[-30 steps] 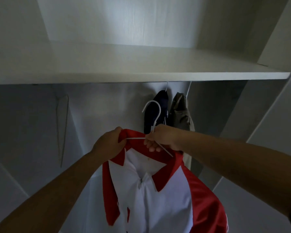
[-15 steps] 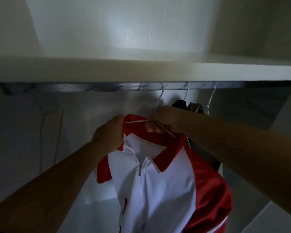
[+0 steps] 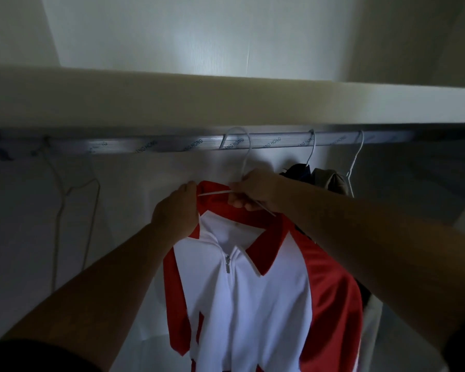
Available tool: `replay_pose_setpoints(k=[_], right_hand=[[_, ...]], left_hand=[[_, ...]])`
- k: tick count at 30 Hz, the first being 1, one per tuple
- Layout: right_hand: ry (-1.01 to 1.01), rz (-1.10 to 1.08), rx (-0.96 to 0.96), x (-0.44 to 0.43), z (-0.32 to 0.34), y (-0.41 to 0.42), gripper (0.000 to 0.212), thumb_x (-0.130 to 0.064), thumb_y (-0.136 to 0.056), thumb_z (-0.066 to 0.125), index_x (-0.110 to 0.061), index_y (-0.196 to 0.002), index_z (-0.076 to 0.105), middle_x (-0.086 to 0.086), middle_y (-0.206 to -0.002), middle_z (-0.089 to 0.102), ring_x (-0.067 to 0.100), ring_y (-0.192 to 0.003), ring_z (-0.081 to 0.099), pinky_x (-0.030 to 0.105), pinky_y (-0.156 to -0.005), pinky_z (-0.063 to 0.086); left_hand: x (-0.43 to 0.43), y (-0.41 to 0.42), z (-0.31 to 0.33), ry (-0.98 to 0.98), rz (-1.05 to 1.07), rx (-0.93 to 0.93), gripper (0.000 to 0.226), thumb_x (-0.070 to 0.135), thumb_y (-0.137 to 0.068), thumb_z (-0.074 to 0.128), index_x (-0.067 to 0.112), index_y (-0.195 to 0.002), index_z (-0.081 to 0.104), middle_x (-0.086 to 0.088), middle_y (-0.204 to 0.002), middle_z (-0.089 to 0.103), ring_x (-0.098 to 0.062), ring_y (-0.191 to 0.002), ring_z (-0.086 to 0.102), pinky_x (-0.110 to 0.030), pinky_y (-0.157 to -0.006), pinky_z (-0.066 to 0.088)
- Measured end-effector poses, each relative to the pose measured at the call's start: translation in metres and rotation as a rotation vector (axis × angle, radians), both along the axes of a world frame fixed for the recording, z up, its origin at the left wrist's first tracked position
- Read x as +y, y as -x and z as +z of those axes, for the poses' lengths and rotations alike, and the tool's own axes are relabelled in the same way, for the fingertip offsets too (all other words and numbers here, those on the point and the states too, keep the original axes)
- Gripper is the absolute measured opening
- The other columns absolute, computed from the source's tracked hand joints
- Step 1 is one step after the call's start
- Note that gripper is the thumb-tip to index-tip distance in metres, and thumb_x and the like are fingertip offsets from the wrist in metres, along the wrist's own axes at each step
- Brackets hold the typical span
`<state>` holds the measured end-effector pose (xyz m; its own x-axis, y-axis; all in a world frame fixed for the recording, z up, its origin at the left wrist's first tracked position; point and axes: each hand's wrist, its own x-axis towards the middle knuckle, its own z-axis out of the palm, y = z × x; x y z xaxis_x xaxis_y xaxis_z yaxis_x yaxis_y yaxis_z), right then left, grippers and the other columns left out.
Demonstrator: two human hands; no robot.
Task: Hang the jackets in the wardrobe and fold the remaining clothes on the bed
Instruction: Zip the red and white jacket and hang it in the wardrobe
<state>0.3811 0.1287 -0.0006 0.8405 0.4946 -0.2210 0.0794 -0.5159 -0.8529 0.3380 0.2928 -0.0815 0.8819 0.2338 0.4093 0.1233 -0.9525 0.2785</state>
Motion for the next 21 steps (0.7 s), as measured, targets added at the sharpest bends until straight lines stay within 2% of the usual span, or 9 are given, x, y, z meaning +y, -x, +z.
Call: replay_pose_setpoints(k=[3,5,7,9,12,13,16,19,21], right_hand=[[-0.042,-0.018,-0.069,-0.001,0.009,-0.004,0.045,-0.021,-0.102,0.044,-0.006,-0.061,0.056,-0.002,-0.043,0.052,0.007,-0.039,0.039,0.011,-0.035,0.034],[-0.09,-0.062,-0.095,-0.003,0.02,-0.008,0.043,-0.02,-0.101,0.047,-0.006,-0.062,0.057,0.001,-0.048,0.054,0.007,-0.039,0.04,0.011,-0.034,0.034],[-0.098,-0.083,-0.095,-0.003,0.024,-0.014,0.041,-0.019,-0.1,0.047,-0.005,-0.064,0.057,0.004,-0.057,0.055,0.009,-0.045,0.041,0.012,-0.033,0.035],[-0.029,-0.062,-0.08,-0.001,0.017,-0.016,0.044,-0.021,-0.102,0.044,-0.005,-0.062,0.056,0.002,-0.051,0.054,0.011,-0.048,0.04,0.012,-0.035,0.033],[0.12,-0.005,-0.133,0.002,-0.007,-0.015,0.048,-0.022,-0.103,0.04,-0.008,-0.059,0.054,-0.005,-0.036,0.049,0.007,-0.034,0.041,0.012,-0.035,0.032],[0.144,-0.005,-0.199,0.001,-0.013,-0.015,0.046,-0.021,-0.103,0.041,-0.009,-0.06,0.054,-0.003,-0.041,0.054,0.005,-0.032,0.044,0.012,-0.037,0.035],[0.111,-0.049,-0.357,-0.004,-0.022,-0.016,0.035,-0.018,-0.099,0.048,-0.009,-0.066,0.052,0.013,-0.074,0.066,0.013,-0.052,0.058,0.021,-0.053,0.046],[0.251,-0.092,-0.643,-0.014,-0.03,-0.01,0.009,-0.012,-0.095,0.052,-0.004,-0.095,0.055,0.017,-0.104,0.062,0.024,-0.089,0.061,0.029,-0.068,0.042],[0.346,-0.088,-0.892,-0.024,-0.049,-0.001,0.035,-0.001,-0.088,0.048,-0.005,-0.123,0.048,0.015,-0.125,0.049,0.029,-0.112,0.049,0.03,-0.085,0.041]], left_hand=[[0.001,-0.003,0.008,0.004,-0.01,-0.092,0.031,0.011,-0.091,0.057,0.006,-0.12,0.047,-0.011,-0.107,0.059,-0.027,-0.094,0.061,-0.031,-0.077,0.047],[0.0,-0.007,0.018,0.01,-0.019,-0.119,0.035,0.011,-0.09,0.059,0.004,-0.122,0.047,-0.013,-0.11,0.059,-0.03,-0.098,0.061,-0.035,-0.082,0.049],[-0.001,-0.011,0.024,0.017,-0.018,-0.104,0.034,0.01,-0.09,0.058,0.003,-0.121,0.047,-0.015,-0.11,0.058,-0.032,-0.097,0.06,-0.035,-0.079,0.047],[-0.002,-0.013,0.021,0.029,-0.001,-0.049,0.031,0.009,-0.091,0.056,0.003,-0.12,0.046,-0.016,-0.11,0.057,-0.032,-0.095,0.059,-0.035,-0.077,0.045],[-0.003,-0.008,0.003,0.032,0.014,0.064,0.037,0.011,-0.093,0.053,0.006,-0.128,0.042,-0.014,-0.119,0.054,-0.031,-0.103,0.057,-0.038,-0.083,0.046],[-0.003,-0.006,-0.004,0.045,0.006,0.075,0.039,0.011,-0.094,0.051,0.007,-0.131,0.04,-0.013,-0.122,0.053,-0.031,-0.105,0.057,-0.038,-0.086,0.046],[-0.002,-0.002,-0.013,0.112,-0.01,0.04,0.042,0.011,-0.093,0.049,0.008,-0.135,0.041,-0.012,-0.125,0.053,-0.03,-0.11,0.056,-0.038,-0.091,0.045],[-0.005,0.003,-0.019,0.204,0.03,-0.01,0.037,0.013,-0.094,0.05,0.008,-0.13,0.046,-0.013,-0.12,0.055,-0.032,-0.106,0.057,-0.04,-0.09,0.047],[-0.011,0.011,-0.029,0.363,0.066,-0.036,0.031,0.015,-0.094,0.053,0.006,-0.123,0.049,-0.016,-0.109,0.06,-0.032,-0.095,0.062,-0.038,-0.081,0.05]])
